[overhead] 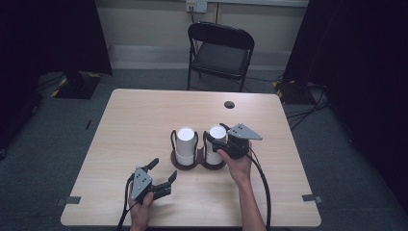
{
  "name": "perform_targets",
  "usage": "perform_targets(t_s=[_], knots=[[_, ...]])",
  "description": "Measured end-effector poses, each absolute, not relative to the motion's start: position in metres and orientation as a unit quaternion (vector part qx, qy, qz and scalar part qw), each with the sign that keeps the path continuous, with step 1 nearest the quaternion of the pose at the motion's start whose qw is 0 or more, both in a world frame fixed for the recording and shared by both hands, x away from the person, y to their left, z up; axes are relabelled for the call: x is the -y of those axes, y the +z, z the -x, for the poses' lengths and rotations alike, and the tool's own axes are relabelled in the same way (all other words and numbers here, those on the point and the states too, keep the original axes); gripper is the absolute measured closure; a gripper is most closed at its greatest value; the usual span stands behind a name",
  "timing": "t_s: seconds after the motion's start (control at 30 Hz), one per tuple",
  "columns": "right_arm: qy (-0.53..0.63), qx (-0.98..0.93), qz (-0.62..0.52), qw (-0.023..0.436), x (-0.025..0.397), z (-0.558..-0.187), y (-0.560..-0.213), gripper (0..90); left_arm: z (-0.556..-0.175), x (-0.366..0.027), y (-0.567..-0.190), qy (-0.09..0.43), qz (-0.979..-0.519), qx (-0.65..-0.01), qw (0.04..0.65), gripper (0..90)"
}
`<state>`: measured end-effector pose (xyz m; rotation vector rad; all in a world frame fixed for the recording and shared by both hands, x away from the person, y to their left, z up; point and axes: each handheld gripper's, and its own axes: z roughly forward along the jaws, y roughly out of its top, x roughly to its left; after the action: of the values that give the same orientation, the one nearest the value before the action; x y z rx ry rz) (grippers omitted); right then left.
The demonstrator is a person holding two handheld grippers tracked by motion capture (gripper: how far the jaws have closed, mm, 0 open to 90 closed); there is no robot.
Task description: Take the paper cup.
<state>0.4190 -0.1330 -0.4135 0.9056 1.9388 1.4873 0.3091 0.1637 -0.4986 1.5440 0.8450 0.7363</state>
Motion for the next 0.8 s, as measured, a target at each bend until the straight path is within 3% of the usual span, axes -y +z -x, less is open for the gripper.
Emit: perform_targets(t_s=[0.8], knots=[[0.569,-0.704,-0.333,0.262,0.135,-0.416,-0.392,34.5,-0.309,-0.165,-0.499,0.313,-0.656,-0.371,0.578,17.8]])
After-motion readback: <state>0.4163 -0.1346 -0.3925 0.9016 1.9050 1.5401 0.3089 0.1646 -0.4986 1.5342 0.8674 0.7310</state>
